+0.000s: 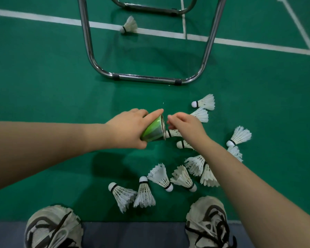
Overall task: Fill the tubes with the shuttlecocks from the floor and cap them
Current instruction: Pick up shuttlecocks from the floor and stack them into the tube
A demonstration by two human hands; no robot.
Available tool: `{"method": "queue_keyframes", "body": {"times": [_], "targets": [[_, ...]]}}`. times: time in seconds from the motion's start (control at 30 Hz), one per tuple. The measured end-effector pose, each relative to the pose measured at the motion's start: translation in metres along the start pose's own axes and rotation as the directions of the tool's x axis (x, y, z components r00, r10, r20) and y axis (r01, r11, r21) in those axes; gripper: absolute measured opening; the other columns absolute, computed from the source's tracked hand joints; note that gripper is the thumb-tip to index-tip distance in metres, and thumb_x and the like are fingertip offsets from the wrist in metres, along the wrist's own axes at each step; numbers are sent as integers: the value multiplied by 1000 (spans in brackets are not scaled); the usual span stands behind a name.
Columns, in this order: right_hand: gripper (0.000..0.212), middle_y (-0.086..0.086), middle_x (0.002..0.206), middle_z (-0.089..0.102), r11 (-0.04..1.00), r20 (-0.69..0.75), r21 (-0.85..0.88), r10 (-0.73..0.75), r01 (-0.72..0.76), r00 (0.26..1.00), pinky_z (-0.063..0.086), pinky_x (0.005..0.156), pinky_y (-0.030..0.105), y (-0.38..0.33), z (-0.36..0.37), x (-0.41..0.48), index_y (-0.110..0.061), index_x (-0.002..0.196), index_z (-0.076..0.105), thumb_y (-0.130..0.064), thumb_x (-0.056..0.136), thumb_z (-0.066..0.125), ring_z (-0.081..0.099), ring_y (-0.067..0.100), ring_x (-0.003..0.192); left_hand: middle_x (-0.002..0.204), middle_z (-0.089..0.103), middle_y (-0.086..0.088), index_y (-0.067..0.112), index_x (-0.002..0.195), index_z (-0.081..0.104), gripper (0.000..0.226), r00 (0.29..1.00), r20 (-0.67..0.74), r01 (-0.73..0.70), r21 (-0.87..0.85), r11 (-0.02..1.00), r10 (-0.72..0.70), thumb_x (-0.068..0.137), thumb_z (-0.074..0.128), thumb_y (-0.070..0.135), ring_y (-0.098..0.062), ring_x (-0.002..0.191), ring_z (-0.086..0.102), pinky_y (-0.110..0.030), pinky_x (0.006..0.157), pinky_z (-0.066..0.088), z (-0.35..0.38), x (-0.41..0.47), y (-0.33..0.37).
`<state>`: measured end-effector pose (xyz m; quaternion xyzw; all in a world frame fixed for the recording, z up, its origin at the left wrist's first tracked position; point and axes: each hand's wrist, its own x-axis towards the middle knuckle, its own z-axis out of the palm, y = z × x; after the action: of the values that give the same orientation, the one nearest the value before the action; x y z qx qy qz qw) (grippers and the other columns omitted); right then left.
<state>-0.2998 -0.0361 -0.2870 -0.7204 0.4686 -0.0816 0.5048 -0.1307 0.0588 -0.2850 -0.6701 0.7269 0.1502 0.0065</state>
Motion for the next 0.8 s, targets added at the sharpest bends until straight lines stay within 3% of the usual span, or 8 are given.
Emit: {"method": "queue_keyframes", "body": {"times": [0.17,0.27,0.37,0.57,0.8], "targets": [[18,-5,79,63,918,79,-394,-25,54,997,41,58,27,26,1,-13,-20,88,63,-32,94,50,54,11,68,129,41,-5,30,146,-11,102,992,101,-75,37,996,71,76,62,43,-23,111,42,-38,94,42,11,-8,19],[18,-1,87,65,852,163,-518,6,80,987,50,69,33,36,5,-18,-17,95,62,-30,93,50,58,15,75,126,41,-5,30,146,-10,101,987,125,-104,31,994,99,76,63,41,-23,109,42,-37,92,42,17,-14,28],[18,-1,96,66,834,208,-546,47,76,977,50,80,36,42,8,-23,-18,99,62,-31,92,52,59,17,87,125,41,-5,31,146,-10,102,986,136,-104,18,994,101,76,63,38,-23,108,41,-36,90,42,18,-19,32],[16,-1,96,65,840,233,-535,46,89,971,47,75,30,49,9,-33,-19,99,61,-31,92,53,56,15,84,131,38,-4,31,146,-13,102,988,134,-81,20,997,78,77,63,40,-23,114,40,-36,95,40,14,-24,35],[21,-3,97,65,823,252,-562,79,80,965,50,82,35,59,4,-35,-20,99,61,-38,87,59,58,16,89,131,38,-5,28,146,-13,100,982,151,-117,42,992,109,79,61,40,-22,111,40,-34,94,40,13,-25,45]]}}
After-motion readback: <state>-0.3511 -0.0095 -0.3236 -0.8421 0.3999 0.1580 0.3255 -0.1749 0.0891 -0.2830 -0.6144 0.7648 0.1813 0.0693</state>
